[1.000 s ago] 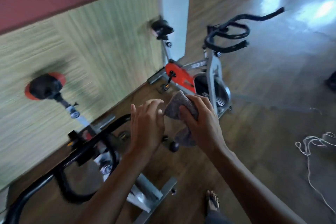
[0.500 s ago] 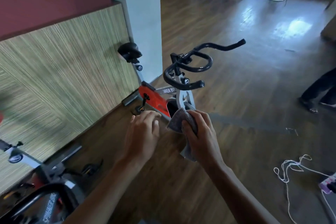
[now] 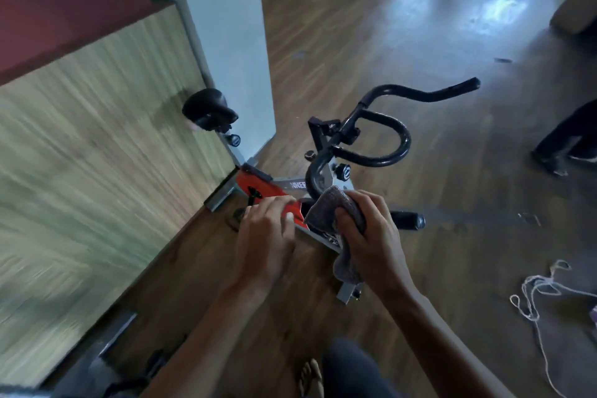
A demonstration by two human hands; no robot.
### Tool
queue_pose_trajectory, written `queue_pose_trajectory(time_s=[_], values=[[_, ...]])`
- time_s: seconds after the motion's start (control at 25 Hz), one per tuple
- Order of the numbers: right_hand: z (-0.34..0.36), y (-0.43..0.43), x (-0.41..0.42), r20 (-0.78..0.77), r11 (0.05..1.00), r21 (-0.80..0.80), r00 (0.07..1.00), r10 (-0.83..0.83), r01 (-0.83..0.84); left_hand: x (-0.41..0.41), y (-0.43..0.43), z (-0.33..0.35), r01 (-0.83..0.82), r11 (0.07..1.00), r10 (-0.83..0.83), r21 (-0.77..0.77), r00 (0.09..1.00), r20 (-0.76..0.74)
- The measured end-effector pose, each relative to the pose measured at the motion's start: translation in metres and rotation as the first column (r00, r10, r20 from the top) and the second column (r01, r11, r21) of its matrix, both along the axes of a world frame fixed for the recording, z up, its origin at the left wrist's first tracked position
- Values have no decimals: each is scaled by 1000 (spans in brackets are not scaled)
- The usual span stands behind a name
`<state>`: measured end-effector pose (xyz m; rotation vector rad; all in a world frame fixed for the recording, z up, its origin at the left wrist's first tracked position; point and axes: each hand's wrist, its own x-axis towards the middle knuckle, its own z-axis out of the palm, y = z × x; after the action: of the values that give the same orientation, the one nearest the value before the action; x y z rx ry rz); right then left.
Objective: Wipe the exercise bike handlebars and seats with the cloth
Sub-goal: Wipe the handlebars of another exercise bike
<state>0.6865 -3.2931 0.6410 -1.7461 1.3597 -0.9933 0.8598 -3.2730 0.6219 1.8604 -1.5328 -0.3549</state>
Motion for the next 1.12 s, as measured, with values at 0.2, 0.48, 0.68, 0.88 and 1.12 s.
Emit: queue_pose_trajectory(time_s=[0.2,0.48,0.68,0.88,1.12], values=[[-6,-62,9,7,966,65,968,-252,251,4,-108,6,283,959,-283,30,959,-12],[-22,-117,25,58,693,131,692,-720,709,-11,-252,0,706,705,-705,63,708,-45],[-2,-123,58,44,377,163,375,-926,912,-37,-300,6,918,388,-912,84,396,-105],[-7,-126,111,13,-45,87,-46,-999,995,-62,-317,5,995,-40,-979,94,-21,-202],[-27,-128,180,-11,-459,-17,-459,-888,888,-61,-303,-6,933,-334,-904,135,-276,-328]])
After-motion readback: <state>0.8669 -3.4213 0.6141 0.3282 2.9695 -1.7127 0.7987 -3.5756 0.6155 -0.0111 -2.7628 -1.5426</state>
